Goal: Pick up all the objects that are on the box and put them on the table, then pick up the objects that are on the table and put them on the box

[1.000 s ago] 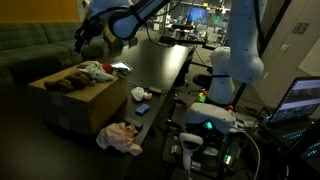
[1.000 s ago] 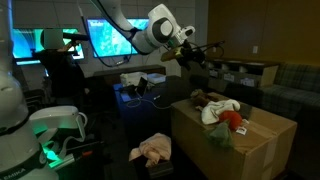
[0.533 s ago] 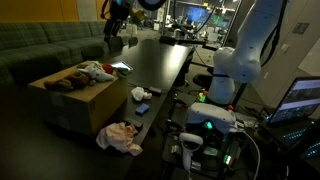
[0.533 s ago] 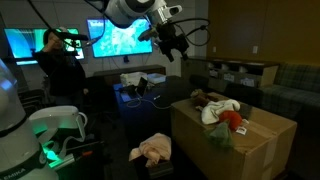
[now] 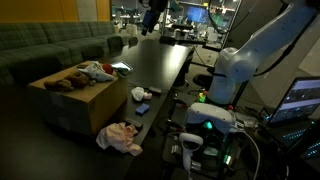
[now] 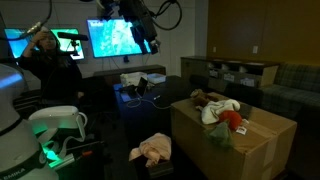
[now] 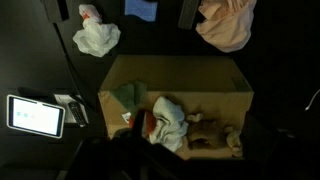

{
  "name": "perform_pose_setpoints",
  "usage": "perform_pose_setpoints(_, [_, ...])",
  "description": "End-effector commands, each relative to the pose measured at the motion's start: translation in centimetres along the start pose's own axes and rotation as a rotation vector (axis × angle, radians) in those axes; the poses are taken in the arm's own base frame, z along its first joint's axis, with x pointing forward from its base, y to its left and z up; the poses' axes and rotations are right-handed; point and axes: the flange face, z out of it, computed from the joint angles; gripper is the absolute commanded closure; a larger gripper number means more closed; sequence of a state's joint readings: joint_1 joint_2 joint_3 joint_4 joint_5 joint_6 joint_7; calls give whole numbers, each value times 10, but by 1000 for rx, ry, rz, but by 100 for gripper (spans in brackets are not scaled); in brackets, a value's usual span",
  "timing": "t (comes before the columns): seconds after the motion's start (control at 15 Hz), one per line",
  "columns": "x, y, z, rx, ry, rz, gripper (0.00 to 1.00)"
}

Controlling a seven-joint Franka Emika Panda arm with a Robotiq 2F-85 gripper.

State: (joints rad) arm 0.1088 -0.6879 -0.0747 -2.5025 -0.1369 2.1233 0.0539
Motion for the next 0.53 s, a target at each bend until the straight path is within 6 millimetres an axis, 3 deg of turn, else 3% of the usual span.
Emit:
perform_pose_setpoints(0.0, [-61,56,-21,25,45,47,0])
perform_pose_setpoints(0.2, [-105,115,-26,47,123,93,0])
perform_pose_setpoints(0.27, [-74,94,-22,33,54,91,0])
perform_pose_setpoints(0.33, [-88,110,-24,45,71,103,0])
perform_pose_setpoints(0.47, [-104,121,-25,58,96,111,0])
